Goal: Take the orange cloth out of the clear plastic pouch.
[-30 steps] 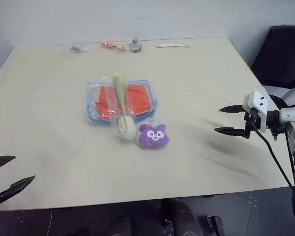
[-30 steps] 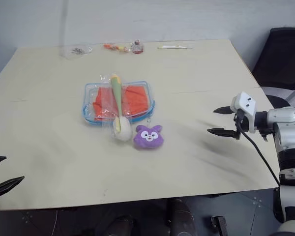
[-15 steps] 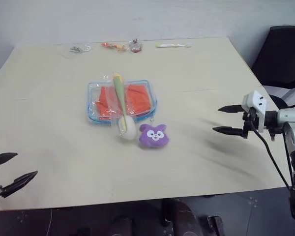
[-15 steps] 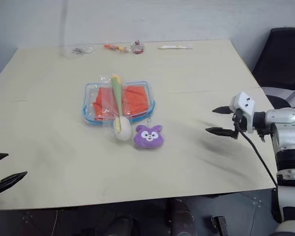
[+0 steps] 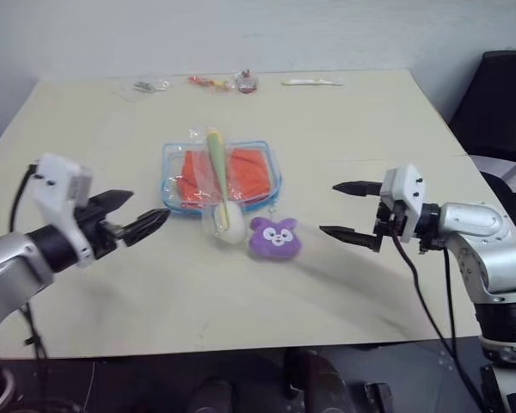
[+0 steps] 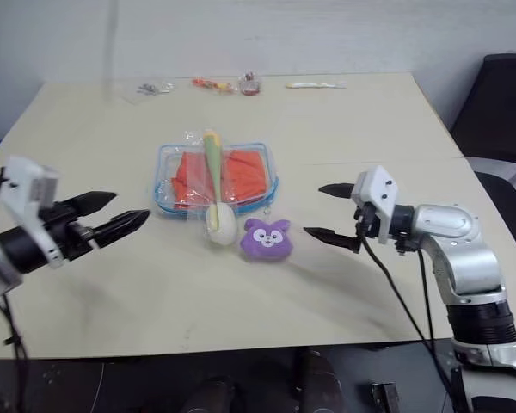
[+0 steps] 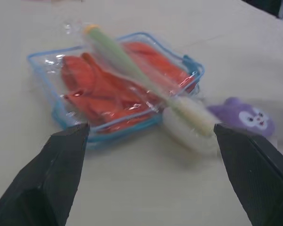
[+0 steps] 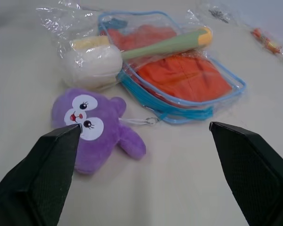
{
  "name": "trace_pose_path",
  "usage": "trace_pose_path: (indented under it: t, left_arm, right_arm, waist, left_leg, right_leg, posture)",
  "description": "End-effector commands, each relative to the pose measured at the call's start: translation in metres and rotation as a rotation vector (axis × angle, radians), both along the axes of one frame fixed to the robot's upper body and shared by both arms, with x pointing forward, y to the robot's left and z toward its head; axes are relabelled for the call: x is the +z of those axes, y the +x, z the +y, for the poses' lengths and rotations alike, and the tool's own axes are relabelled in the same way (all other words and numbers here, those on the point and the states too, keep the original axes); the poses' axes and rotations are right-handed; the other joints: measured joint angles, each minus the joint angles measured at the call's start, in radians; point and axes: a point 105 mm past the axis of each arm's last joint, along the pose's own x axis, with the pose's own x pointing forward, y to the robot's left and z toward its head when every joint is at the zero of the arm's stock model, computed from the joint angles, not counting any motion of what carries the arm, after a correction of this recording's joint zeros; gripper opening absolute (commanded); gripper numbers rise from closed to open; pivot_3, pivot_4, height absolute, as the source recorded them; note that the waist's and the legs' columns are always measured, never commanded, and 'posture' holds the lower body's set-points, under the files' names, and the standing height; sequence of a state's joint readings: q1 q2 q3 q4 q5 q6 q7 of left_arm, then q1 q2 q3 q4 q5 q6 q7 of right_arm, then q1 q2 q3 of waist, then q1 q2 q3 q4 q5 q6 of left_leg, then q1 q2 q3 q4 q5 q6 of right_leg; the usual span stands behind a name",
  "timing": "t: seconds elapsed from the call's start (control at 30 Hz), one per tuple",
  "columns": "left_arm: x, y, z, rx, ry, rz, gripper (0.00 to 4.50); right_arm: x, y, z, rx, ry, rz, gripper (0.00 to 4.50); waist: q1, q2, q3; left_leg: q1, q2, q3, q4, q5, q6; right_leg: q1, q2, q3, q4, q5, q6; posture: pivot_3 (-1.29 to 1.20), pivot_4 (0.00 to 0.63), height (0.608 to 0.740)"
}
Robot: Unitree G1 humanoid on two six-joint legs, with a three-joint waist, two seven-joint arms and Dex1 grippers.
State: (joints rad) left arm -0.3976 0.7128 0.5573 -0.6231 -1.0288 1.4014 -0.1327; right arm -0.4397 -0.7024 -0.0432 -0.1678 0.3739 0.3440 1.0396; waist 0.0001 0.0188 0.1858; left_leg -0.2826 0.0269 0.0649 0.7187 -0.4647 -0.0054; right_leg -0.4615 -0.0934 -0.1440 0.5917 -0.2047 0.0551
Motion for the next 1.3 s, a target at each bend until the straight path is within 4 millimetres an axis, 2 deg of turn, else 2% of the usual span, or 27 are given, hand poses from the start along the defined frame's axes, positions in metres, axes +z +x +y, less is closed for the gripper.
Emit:
trace_pose_path:
  t: [0.03, 0.07, 0.17, 0.2, 0.33, 0.5, 0.6, 0.8, 0.97, 1.1, 1.3]
  left_arm:
    - [-0.002, 0.020, -0.005, 0.085, 0.007, 0.059, 4.48]
    - [-0.003, 0.029, -0.009, 0.106, 0.003, 0.071, 4.48]
    - [-0.004, 0.050, -0.024, 0.125, -0.071, 0.125, 4.48]
    - [-0.003, 0.055, -0.032, 0.109, -0.094, 0.140, 4.48]
    - [0.001, 0.074, -0.056, 0.085, -0.121, 0.180, 4.48]
    - [0.006, 0.095, -0.083, 0.025, -0.128, 0.197, 4.48]
    - [0.000, 0.101, -0.093, -0.009, -0.089, 0.237, 4.48]
    - [-0.032, 0.114, -0.106, -0.007, 0.000, 0.405, 4.48]
    - [-0.042, 0.122, -0.115, -0.011, 0.007, 0.453, 4.48]
    - [-0.039, 0.123, -0.119, -0.021, -0.014, 0.451, 3.58]
    - [-0.032, 0.121, -0.114, -0.005, -0.013, 0.433, 1.63]
  right_arm:
    - [0.004, -0.008, 0.009, -0.001, -0.019, -0.063, 4.50]
    - [0.003, -0.007, 0.010, -0.017, -0.010, -0.051, 4.50]
    - [0.001, -0.008, 0.012, -0.039, 0.011, -0.027, 4.50]
    - [0.001, -0.009, 0.012, -0.044, 0.013, -0.021, 4.50]
    - [0.002, -0.012, 0.012, -0.046, 0.019, -0.023, 4.50]
    - [0.003, -0.013, 0.014, -0.050, 0.028, -0.023, 4.50]
    - [0.002, -0.012, 0.014, -0.060, 0.030, -0.024, 4.50]
    - [0.005, -0.011, 0.012, -0.083, 0.046, -0.039, 4.50]
    - [0.006, -0.011, 0.012, -0.097, 0.051, -0.047, 4.50]
    - [0.006, -0.011, 0.012, -0.104, 0.055, -0.052, 4.50]
    - [0.007, -0.010, 0.013, -0.106, 0.059, -0.060, 4.50]
  waist:
    - [-0.006, 0.000, 0.002]
    - [-0.009, -0.001, 0.002]
    - [-0.006, -0.001, 0.001]
    - [0.005, -0.002, 0.001]
    - [0.033, -0.003, 0.002]
    - [0.027, -0.003, 0.002]
    - [0.022, -0.003, 0.002]
    - [0.022, -0.003, 0.002]
    - [0.025, -0.003, 0.002]
    - [0.025, -0.003, 0.002]
    - [0.023, -0.003, 0.002]
  left_leg:
    - [-0.004, 0.000, -0.005, -0.001, 0.000, 0.000]
    - [-0.004, -0.001, -0.026, -0.003, 0.004, 0.001]
    - [-0.012, -0.013, -0.061, -0.005, 0.015, 0.006]
    - [-0.014, -0.018, -0.068, -0.002, 0.019, 0.007]
    - [-0.018, -0.029, -0.065, 0.002, 0.020, 0.008]
    - [-0.017, -0.028, -0.056, -0.003, 0.020, 0.008]
    - [-0.016, -0.026, -0.052, -0.004, 0.020, 0.006]
    - [-0.015, -0.023, -0.046, -0.005, 0.020, 0.004]
    - [-0.015, -0.023, -0.046, -0.005, 0.020, 0.004]
    - [-0.015, -0.023, -0.045, -0.004, 0.020, 0.005]
    - [-0.015, -0.023, -0.045, -0.005, 0.020, 0.005]
  right_leg:
    - [0.003, -0.003, -0.001, -0.001, 0.000, 0.000]
    - [0.014, -0.018, -0.014, -0.007, 0.001, 0.001]
    - [0.026, -0.041, -0.046, -0.009, -0.001, 0.005]
    - [0.022, -0.038, -0.048, -0.006, -0.001, 0.008]
    - [0.017, -0.035, -0.038, -0.010, 0.002, 0.012]
    - [0.017, -0.030, -0.033, -0.016, 0.002, 0.013]
    - [0.017, -0.026, -0.031, -0.017, 0.002, 0.014]
    - [0.017, -0.022, -0.026, -0.016, 0.003, 0.014]
    - [0.017, -0.022, -0.025, -0.016, 0.003, 0.014]
    - [0.017, -0.023, -0.025, -0.016, 0.003, 0.015]
    - [0.017, -0.022, -0.022, -0.016, 0.003, 0.015]
  posture:
    - [0.00, 0.150, 0.740]
    - [0.00, 0.150, 0.740]
    - [0.00, 0.150, 0.740]
    - [0.00, 0.150, 0.740]
    - [0.00, 0.150, 0.740]
    - [0.00, 0.150, 0.740]
    - [0.00, 0.150, 0.740]
    - [0.00, 0.150, 0.740]
    - [0.00, 0.150, 0.740]
    - [0.00, 0.150, 0.740]
    - [0.00, 0.150, 0.740]
